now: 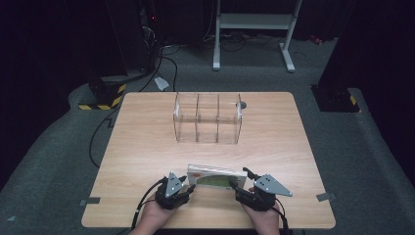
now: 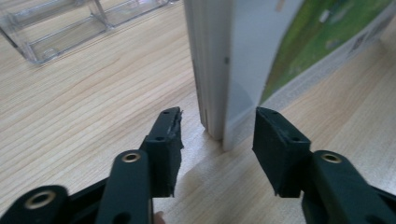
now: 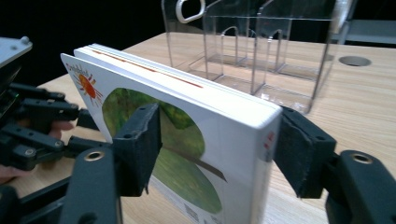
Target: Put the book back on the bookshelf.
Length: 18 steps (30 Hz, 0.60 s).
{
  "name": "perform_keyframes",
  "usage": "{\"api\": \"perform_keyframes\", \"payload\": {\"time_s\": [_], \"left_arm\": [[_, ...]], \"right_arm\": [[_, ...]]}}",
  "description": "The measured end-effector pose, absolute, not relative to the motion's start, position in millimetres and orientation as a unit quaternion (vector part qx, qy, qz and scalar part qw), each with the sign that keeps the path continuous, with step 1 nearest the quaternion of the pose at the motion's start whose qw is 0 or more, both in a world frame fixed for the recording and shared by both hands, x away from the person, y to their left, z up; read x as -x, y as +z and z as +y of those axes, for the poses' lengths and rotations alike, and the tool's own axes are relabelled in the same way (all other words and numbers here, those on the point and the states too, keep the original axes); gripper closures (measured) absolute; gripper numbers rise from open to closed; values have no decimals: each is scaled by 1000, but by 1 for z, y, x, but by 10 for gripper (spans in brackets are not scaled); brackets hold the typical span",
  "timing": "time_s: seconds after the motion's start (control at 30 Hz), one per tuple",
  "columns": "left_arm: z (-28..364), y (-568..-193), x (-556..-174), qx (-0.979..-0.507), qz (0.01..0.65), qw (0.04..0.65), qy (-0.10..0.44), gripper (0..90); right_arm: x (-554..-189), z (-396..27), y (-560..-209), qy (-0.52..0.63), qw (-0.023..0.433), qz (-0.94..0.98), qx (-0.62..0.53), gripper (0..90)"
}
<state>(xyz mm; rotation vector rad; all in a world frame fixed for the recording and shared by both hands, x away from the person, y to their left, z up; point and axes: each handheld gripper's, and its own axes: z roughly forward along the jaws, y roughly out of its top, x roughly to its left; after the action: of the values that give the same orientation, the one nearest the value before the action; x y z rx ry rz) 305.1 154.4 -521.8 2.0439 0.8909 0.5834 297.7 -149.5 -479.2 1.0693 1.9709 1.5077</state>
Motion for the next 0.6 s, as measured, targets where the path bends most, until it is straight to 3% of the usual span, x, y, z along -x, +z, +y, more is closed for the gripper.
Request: {"api": "perform_keyframes", "payload": {"time_s": [0.3,0.6], "left_arm": [[156,-522,-309,-806,364,408,227,371],[168,-518,-314,-796,380,412,229,357]], "right_arm": [[-303,-149,-478,550,205,719,-372,364],[-300,-149,-481,557,206,732,-334,566]]}}
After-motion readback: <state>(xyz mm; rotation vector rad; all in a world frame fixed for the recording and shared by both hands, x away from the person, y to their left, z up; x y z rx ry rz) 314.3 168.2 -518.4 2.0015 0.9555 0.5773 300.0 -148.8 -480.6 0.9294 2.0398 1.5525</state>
